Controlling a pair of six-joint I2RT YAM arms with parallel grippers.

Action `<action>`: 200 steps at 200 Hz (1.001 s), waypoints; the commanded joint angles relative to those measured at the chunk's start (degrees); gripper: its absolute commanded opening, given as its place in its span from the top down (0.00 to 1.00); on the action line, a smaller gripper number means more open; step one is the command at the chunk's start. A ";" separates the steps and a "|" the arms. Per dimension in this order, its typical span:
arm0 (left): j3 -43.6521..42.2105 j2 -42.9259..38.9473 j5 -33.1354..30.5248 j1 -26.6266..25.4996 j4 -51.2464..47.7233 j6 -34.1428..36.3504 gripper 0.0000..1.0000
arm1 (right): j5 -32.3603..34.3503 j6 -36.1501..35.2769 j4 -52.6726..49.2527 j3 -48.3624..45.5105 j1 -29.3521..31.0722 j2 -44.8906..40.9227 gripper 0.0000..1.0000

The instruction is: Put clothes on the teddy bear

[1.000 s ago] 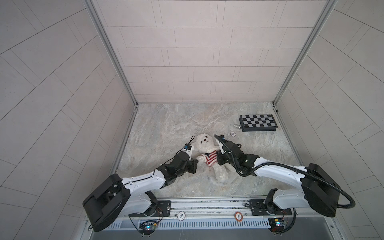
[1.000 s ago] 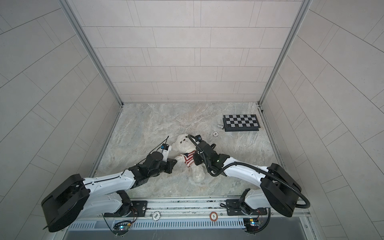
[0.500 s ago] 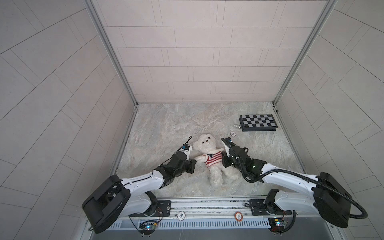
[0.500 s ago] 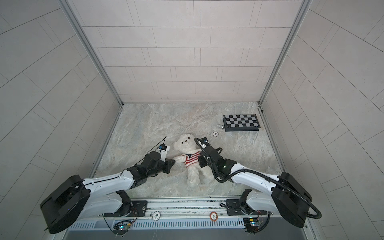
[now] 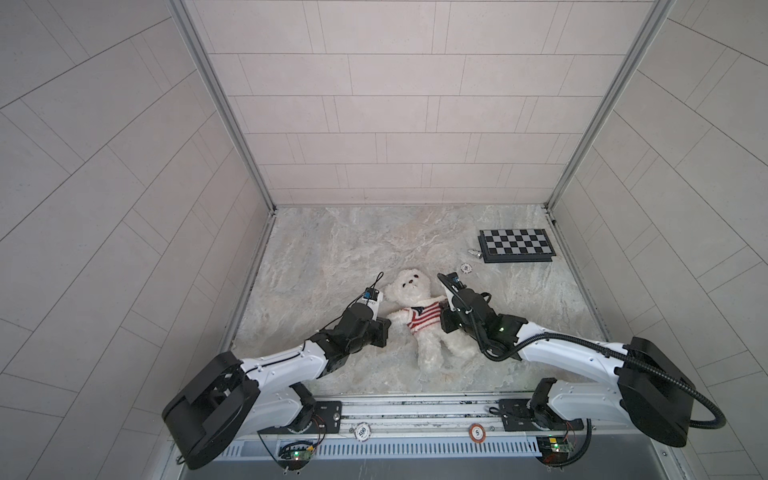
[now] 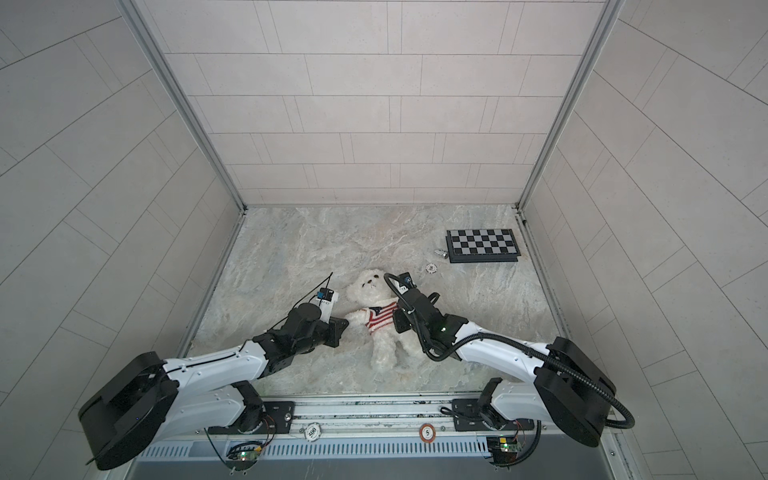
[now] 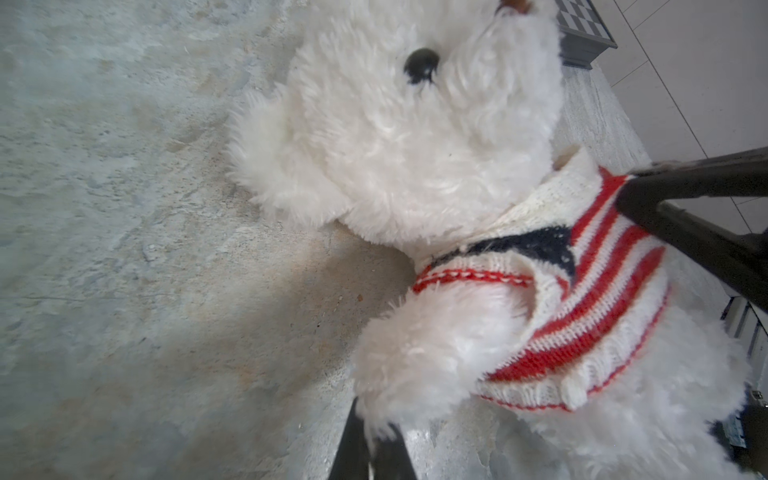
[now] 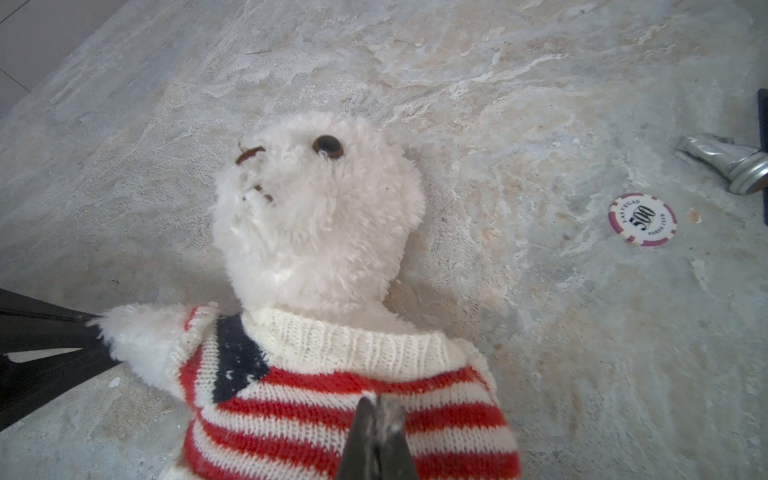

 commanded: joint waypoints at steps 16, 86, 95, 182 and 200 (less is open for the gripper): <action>-0.14 -0.12 -3.88 0.82 -4.81 1.92 1.00 | 3.21 -2.47 -6.39 0.37 -0.55 -5.89 0.73; 2.68 -5.80 -5.08 0.80 -11.71 3.44 0.77 | -0.21 -5.60 -12.50 0.76 -5.06 -8.34 0.61; 3.43 -7.69 -5.39 0.79 -13.37 3.56 0.74 | -0.92 -5.46 -11.30 0.57 -5.06 -7.28 0.61; 16.58 -3.36 0.92 -4.41 -15.58 0.61 0.66 | -7.02 1.63 -1.73 0.45 0.43 0.91 0.68; 17.91 0.79 0.53 -4.44 -14.63 -0.38 0.69 | -8.03 3.55 1.07 -0.28 1.99 1.26 0.68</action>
